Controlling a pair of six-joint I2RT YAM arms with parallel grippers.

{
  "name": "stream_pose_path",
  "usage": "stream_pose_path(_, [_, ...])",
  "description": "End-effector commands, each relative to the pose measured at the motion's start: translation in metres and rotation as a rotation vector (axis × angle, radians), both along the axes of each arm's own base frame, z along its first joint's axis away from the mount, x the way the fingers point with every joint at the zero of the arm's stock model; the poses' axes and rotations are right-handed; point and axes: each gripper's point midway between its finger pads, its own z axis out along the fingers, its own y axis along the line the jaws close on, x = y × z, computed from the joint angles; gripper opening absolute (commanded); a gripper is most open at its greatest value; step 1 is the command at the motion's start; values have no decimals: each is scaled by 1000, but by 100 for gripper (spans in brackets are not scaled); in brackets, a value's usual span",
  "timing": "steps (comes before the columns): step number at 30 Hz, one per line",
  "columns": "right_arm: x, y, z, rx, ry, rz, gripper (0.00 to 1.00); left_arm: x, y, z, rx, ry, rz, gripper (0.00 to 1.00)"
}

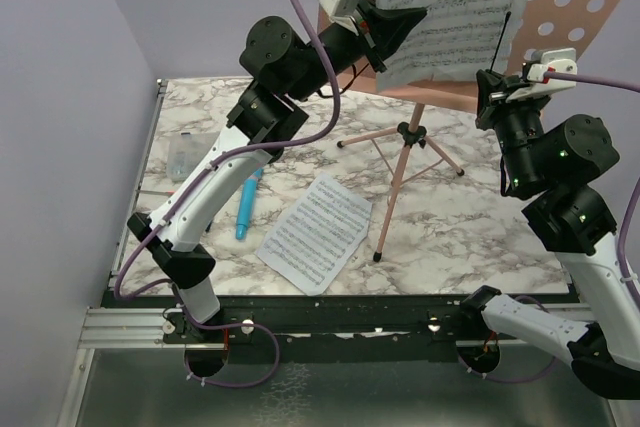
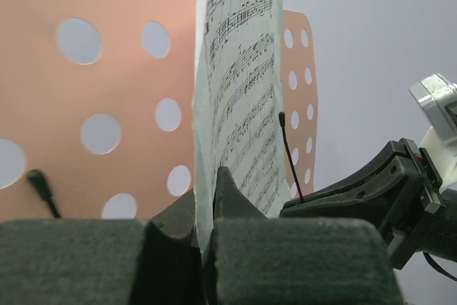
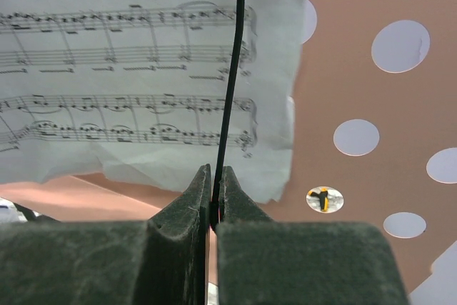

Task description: Set up the instrument practice props

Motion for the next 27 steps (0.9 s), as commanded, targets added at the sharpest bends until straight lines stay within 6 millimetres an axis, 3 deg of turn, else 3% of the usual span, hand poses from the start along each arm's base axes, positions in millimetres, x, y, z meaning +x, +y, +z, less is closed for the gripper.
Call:
stream_pose_path(1, [-2, 11, -3, -24, -2, 57, 1, -4, -8, 4, 10, -34, 35, 0])
stream_pose_path(27, [-3, 17, -2, -24, -1, 91, 1, -19, -54, -8, 57, -77, -9, 0])
